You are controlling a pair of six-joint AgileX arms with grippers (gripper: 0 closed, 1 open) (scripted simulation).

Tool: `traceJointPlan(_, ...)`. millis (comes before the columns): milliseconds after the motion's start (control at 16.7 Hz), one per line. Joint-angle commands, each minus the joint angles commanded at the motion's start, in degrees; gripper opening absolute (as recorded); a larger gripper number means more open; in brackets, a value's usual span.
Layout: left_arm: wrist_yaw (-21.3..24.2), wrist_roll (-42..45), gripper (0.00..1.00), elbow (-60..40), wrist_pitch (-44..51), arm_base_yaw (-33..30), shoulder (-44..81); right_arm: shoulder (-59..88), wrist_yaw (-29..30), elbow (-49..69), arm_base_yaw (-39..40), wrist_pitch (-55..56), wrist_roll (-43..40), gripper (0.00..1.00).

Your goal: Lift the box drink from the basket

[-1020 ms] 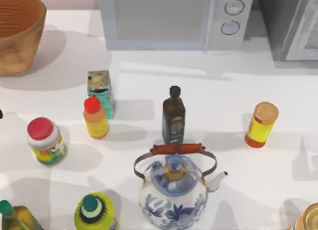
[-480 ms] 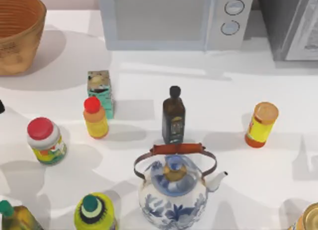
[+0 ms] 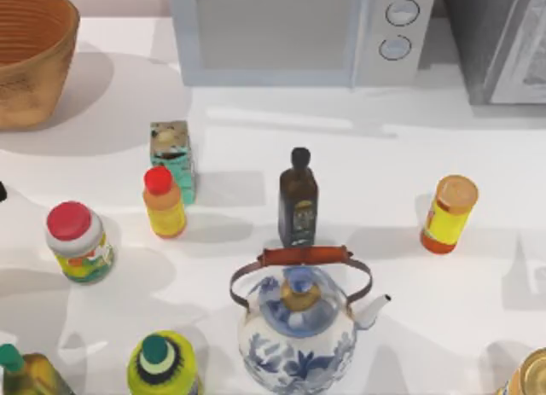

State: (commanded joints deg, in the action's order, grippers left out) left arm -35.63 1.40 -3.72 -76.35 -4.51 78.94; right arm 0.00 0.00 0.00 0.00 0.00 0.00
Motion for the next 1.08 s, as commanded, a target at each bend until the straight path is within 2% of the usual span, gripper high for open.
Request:
traceJointPlan(120,0.00,0.00,0.00,0.00,0.00,0.00,0.00,0.00,0.00,0.00,0.00,0.00,0.00,1.00)
traceJointPlan(900,0.00,0.00,0.98,0.00,0.00,0.00,0.00,0.00,0.00,0.00,0.00,0.00,0.00,1.00)
traceJointPlan(1080,0.00,0.00,1.00,0.00,0.00,0.00,0.00,0.00,0.00,0.00,0.00,0.00,0.00,1.00)
